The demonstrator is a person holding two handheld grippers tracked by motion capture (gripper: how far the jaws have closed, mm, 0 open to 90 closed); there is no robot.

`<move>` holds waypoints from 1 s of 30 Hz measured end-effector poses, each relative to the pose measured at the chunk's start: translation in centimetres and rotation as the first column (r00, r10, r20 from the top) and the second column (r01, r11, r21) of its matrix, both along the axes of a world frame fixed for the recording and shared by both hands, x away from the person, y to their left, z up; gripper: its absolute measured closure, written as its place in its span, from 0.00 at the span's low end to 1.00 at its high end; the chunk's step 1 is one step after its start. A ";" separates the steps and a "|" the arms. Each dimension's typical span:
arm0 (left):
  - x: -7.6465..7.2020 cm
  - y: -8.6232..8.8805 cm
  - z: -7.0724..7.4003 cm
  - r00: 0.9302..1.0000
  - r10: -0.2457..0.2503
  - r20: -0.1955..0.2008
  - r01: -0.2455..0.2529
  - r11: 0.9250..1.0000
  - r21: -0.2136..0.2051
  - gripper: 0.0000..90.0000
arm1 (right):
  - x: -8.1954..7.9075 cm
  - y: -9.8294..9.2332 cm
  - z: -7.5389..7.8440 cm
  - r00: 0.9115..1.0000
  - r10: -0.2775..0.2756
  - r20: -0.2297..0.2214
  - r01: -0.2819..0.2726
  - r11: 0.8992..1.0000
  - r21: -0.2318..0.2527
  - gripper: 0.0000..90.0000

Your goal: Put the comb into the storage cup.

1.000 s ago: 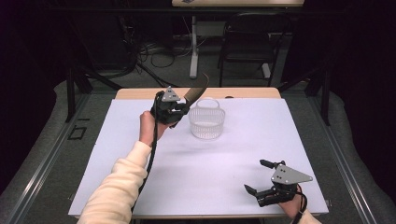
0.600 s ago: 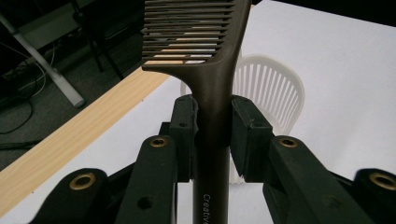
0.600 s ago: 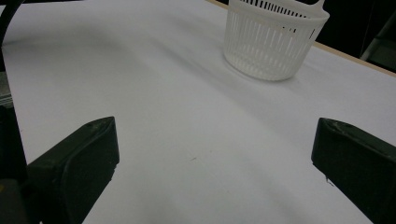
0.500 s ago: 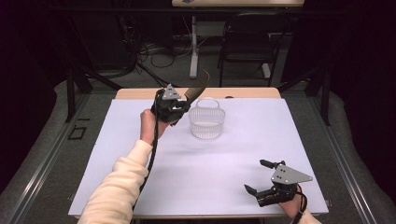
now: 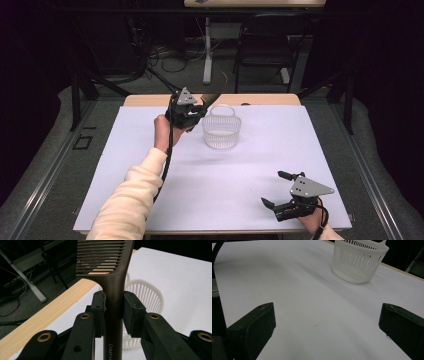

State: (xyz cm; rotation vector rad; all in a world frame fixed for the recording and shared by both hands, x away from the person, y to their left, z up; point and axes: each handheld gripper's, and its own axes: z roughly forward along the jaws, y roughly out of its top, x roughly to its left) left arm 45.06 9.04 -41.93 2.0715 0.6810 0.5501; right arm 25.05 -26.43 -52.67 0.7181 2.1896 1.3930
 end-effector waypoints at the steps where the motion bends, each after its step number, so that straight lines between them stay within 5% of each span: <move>1: 0.0 -0.1 0.0 1.000 -0.001 0.002 0.001 1.000 -0.001 0.80 | 0.0 0.0 0.0 1.000 0.000 0.000 0.000 1.000 0.000 0.00; 30: 0.9 -2.0 0.0 0.999 -0.025 0.042 0.026 0.999 -0.039 0.80 | 0.1 0.1 -0.1 1.000 0.008 -0.010 -0.008 1.000 -0.005 0.01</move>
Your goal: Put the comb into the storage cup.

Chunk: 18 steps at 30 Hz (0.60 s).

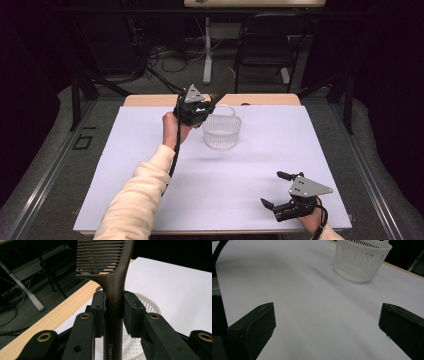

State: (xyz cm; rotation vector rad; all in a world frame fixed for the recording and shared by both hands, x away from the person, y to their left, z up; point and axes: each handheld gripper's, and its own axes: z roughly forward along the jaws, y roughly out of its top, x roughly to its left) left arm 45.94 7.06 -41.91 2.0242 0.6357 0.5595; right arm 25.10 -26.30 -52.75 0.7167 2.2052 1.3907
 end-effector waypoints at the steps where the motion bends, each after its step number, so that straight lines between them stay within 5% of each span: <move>1: 0.0 0.0 0.0 1.000 -0.001 0.001 0.001 1.000 0.000 0.80 | 0.0 0.0 0.0 1.000 -0.001 -0.001 0.001 1.000 0.000 0.01; 18: 0.7 -1.0 -0.4 1.000 -0.007 0.031 0.008 1.000 -0.009 0.80 | 0.0 0.0 0.0 1.000 -0.001 -0.003 0.001 1.000 0.000 0.01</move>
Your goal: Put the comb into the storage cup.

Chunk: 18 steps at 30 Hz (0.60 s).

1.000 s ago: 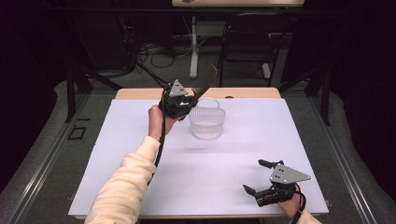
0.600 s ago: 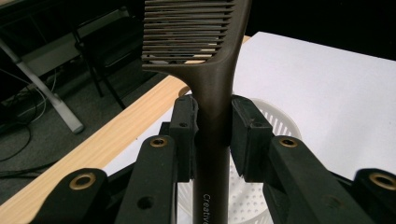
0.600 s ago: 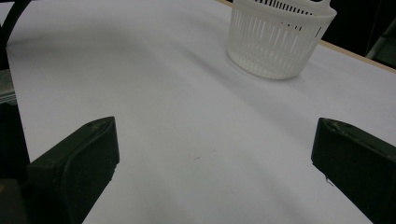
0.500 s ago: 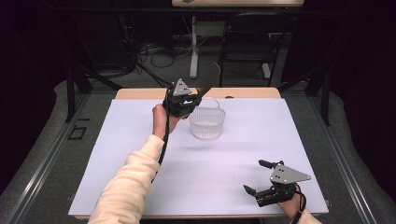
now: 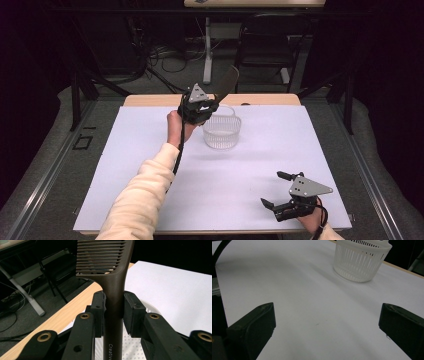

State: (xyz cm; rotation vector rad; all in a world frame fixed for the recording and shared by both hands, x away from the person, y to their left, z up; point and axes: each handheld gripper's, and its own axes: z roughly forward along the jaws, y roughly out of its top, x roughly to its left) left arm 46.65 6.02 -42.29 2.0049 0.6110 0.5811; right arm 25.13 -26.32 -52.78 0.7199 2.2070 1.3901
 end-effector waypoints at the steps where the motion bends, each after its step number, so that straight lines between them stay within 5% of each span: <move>1: 0.0 0.0 0.0 1.000 0.001 0.003 -0.001 1.000 -0.001 0.80 | 0.0 0.0 0.0 1.000 0.000 0.000 0.000 1.000 0.000 0.01; 18: 0.6 -0.8 -0.8 0.999 -0.029 0.019 0.030 0.999 -0.031 0.80 | 0.0 0.0 0.0 1.000 0.000 -0.001 0.000 1.000 0.001 0.01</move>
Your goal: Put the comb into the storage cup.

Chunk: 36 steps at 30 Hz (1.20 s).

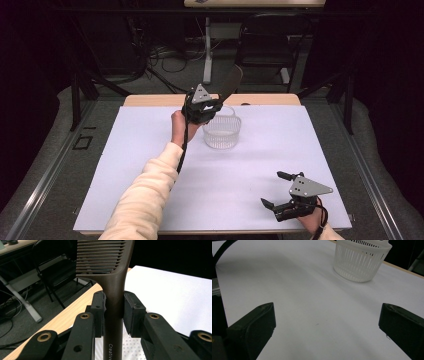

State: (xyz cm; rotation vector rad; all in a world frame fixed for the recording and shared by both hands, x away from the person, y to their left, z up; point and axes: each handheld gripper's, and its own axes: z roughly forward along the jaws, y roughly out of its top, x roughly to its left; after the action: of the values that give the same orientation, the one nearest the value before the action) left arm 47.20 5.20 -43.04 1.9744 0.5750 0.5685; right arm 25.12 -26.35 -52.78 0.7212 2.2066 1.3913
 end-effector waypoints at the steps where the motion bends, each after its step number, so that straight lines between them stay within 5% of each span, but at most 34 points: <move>1: 0.0 -0.1 -0.1 1.000 0.001 -0.002 -0.001 1.000 -0.001 0.80 | 0.0 0.0 0.0 1.000 -0.001 -0.001 0.001 1.000 0.000 0.01; 24: 0.4 -1.2 -1.8 0.997 -0.068 -0.037 0.068 0.998 0.001 0.80 | 0.0 0.0 0.0 1.000 -0.001 0.001 0.001 1.000 0.001 0.01; 36: 0.6 -1.4 -3.1 0.992 -0.108 -0.064 0.110 0.993 0.038 0.80 | 0.0 0.0 0.0 1.000 -0.003 0.002 0.003 1.000 0.000 0.01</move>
State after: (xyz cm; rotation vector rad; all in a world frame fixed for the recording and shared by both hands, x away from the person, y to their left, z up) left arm 47.77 3.81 -46.10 2.0551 0.4934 0.4564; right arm 25.12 -26.39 -52.78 0.7228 2.2035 1.3893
